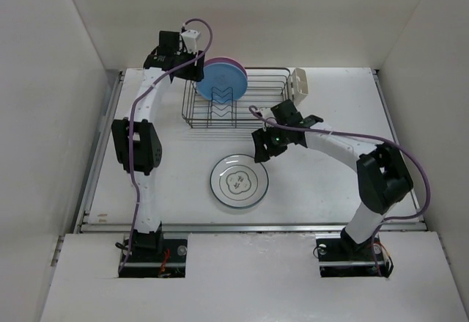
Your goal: Unload the plates from the dish rack
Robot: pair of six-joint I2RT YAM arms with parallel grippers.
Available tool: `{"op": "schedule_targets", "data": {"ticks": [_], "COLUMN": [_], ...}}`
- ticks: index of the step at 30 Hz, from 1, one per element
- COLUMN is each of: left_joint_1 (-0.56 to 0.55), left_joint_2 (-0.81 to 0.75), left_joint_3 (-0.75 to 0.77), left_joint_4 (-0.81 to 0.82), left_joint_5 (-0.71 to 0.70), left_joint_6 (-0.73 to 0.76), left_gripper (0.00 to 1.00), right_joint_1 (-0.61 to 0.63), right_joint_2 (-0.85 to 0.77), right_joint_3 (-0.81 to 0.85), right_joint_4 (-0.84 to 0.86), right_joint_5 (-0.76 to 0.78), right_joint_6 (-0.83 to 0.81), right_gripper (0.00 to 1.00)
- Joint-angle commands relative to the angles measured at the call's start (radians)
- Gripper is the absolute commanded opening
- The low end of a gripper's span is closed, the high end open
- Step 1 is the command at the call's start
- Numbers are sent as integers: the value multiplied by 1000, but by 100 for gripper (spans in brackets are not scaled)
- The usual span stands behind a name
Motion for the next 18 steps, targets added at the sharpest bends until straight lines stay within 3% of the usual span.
{"op": "schedule_targets", "data": {"ticks": [1, 7, 11, 18], "left_joint_1": [-9, -27, -27, -27], "left_joint_2": [12, 54, 80, 143], "left_joint_3": [0, 9, 36, 78], "left_joint_4": [55, 103, 104, 114], "left_joint_5": [41, 7, 16, 4], "left_joint_6": [45, 56, 33, 4], "left_gripper": [60, 60, 47, 40], "right_joint_1": [16, 16, 16, 16], "right_joint_2": [-30, -70, -59, -16], "right_joint_3": [52, 52, 73, 113], "right_joint_4": [4, 41, 41, 13], "right_joint_5": [99, 173, 173, 164], "right_joint_6": [-18, -7, -7, 2], "right_gripper": [63, 66, 66, 66]}}
